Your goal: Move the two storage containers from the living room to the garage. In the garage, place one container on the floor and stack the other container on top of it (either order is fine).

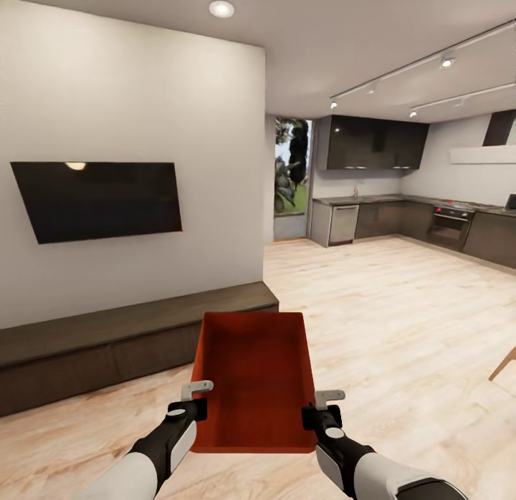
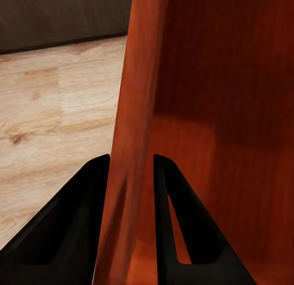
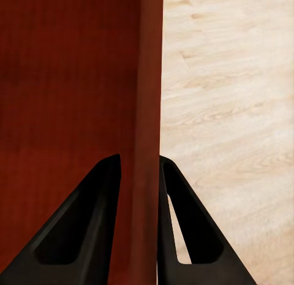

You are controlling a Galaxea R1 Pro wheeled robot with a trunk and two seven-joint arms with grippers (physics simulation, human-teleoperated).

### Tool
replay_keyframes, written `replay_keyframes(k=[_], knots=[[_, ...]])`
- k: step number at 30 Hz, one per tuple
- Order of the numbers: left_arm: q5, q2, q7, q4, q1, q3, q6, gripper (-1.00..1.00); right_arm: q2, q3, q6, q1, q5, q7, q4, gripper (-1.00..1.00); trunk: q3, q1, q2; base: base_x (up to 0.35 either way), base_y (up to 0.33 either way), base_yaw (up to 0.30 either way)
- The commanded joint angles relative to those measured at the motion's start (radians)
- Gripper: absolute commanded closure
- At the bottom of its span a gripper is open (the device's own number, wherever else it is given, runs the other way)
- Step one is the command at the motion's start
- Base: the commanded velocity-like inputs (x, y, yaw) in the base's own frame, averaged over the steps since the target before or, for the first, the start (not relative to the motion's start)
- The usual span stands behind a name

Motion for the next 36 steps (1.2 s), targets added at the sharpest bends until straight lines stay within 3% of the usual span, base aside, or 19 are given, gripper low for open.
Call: replay_keyframes(k=[1,15,36], knots=[[0.011,0.0,0.004,-0.003,-0.001,-0.012,0.005,1.0,0.0,0.009,-0.007,-0.001,-0.024,-0.005,0.003,1.0,0.0,0.0,-0.001,0.0,0.0,0.0],[0.011,0.0,0.004,-0.003,-0.001,-0.012,0.005,1.0,-0.001,0.009,-0.007,-0.002,-0.024,-0.005,0.003,1.0,0.021,0.0,-0.001,0.0,0.0,0.0],[0.011,0.0,0.004,-0.003,-0.001,-0.012,0.005,1.0,0.001,0.01,-0.004,-0.002,-0.024,-0.005,0.003,1.0,0.023,0.0,-0.001,0.0,0.0,0.0]])
